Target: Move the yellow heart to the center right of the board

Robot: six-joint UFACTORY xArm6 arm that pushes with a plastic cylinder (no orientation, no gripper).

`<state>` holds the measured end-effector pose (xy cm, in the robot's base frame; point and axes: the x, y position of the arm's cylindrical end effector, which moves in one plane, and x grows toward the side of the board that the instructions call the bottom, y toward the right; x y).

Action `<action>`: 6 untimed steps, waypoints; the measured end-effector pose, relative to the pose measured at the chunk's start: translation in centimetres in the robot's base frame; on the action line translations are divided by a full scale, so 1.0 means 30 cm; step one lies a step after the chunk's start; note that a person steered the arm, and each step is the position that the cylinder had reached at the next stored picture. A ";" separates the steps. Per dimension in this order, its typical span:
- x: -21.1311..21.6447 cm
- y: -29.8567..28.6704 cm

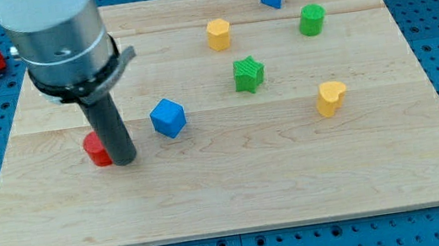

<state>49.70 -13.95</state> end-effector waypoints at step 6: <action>0.037 0.462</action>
<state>50.81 -0.10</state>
